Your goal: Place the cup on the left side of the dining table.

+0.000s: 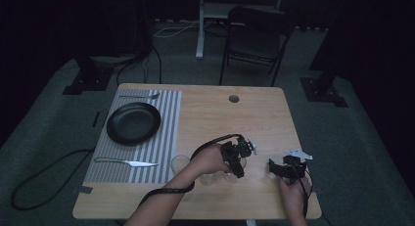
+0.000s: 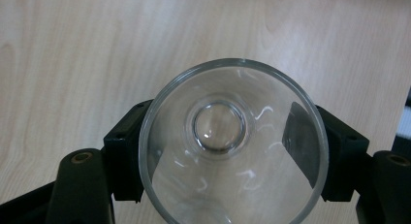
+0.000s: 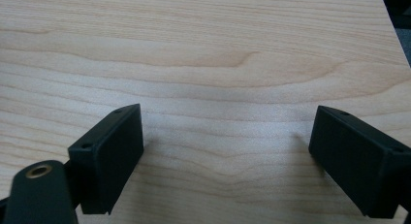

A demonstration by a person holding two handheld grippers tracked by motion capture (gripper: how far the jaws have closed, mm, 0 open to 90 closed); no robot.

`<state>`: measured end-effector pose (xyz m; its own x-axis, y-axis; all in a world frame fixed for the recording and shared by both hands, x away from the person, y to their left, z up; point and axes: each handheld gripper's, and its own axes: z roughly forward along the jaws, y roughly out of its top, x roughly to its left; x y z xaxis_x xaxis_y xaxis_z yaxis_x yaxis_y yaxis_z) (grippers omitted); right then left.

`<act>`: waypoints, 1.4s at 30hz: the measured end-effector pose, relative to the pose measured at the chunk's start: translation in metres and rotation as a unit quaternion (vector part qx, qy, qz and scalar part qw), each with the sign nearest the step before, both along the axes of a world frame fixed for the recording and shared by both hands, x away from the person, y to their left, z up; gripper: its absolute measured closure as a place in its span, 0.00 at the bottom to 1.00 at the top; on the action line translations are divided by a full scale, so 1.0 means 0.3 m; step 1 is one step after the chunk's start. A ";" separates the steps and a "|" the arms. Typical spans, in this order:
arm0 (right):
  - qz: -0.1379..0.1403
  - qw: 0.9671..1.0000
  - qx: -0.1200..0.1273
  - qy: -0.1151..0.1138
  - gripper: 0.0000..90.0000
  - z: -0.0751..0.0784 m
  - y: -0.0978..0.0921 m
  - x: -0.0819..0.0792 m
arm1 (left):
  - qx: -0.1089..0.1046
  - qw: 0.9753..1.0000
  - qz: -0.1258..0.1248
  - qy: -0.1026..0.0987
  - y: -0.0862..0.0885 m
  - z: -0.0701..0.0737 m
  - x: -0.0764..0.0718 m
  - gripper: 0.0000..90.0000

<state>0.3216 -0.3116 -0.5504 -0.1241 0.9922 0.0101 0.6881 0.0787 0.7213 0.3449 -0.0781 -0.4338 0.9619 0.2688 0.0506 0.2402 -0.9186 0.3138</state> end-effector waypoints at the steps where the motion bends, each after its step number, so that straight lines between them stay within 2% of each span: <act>1: 0.000 1.000 0.000 0.000 0.13 0.000 0.000 0.000 | -0.008 1.000 0.007 0.001 0.005 0.008 0.007 0.33; 5: -0.001 1.000 0.001 0.000 0.13 0.000 0.001 0.000 | -0.022 0.999 0.021 -0.010 0.021 0.035 0.029 0.33; 6: 0.000 1.000 0.001 0.001 0.13 0.000 0.000 0.000 | -0.027 0.999 0.032 -0.015 0.026 0.041 0.035 0.33; 12: -0.001 1.000 0.001 0.000 0.13 0.000 0.001 0.000 | -0.025 0.998 0.051 -0.016 0.056 0.059 0.073 0.33; 15: -0.001 1.000 0.001 0.000 0.13 0.000 0.000 0.000 | -0.026 0.997 0.067 -0.026 0.081 0.068 0.095 0.33; 19: -0.001 1.000 0.001 0.000 0.13 0.000 0.000 0.000 | -0.034 0.995 0.088 -0.023 0.128 0.086 0.127 0.33; 26: 0.000 1.000 0.000 -0.001 0.13 0.000 0.000 0.000 | -0.029 0.991 0.126 -0.032 0.218 0.102 0.166 0.33; 27: 0.000 1.000 0.000 -0.001 0.13 0.000 0.000 0.000 | -0.029 0.991 0.126 -0.032 0.218 0.102 0.166 0.33; 28: 0.000 1.000 0.000 -0.001 0.13 0.000 0.000 0.000 | -0.025 0.989 0.139 -0.034 0.256 0.102 0.176 0.33; 35: 0.000 1.000 0.000 -0.001 0.13 0.000 0.000 0.000 | -0.020 0.985 0.168 -0.031 0.359 0.092 0.190 0.33; 39: -0.001 1.000 0.001 0.000 0.13 0.000 0.001 0.000 | -0.028 0.980 0.195 -0.031 0.420 0.087 0.192 0.33; 42: -0.001 1.000 0.001 0.000 0.13 0.000 0.001 0.000 | -0.026 0.979 0.201 -0.029 0.459 0.087 0.191 0.33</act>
